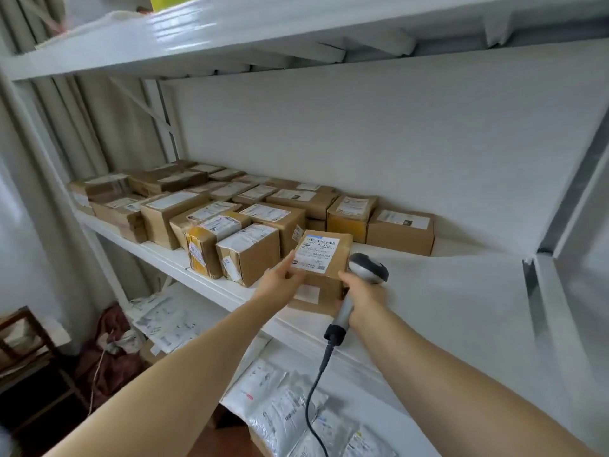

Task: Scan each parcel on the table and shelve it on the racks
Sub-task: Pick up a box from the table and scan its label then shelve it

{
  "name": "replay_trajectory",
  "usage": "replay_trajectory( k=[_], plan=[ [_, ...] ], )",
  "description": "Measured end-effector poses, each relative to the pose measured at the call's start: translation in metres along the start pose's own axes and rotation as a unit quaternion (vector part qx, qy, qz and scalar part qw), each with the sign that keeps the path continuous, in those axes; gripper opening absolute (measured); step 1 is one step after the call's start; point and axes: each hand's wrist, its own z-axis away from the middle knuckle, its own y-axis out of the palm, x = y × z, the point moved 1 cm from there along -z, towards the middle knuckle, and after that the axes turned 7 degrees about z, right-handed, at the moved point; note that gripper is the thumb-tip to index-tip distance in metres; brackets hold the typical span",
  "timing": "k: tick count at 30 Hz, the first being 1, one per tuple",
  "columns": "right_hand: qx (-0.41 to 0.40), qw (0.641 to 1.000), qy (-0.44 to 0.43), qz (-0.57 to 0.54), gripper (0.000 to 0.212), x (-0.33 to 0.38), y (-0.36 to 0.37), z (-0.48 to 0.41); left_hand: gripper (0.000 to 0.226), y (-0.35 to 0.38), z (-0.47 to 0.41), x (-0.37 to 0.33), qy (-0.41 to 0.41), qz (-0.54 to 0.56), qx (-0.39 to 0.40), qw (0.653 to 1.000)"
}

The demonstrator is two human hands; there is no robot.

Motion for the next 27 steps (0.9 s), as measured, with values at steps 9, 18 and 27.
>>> replay_trajectory(
  k=[9,18,27],
  plan=[
    [-0.02,0.999,0.01,-0.042,0.013,0.009,0.031,-0.035,0.068,-0.001,-0.069,-0.005,0.244,-0.455,0.051,0.855],
    [-0.079,0.992,-0.003,-0.102,0.006,0.004,0.028,-0.009,0.05,-0.008,-0.125,-0.009,0.302,-0.506,0.052,0.806],
    [-0.079,0.995,-0.031,-0.049,0.009,-0.018,-0.005,0.058,0.069,0.019,-0.079,-0.01,0.386,-0.446,-0.008,0.808]
  ],
)
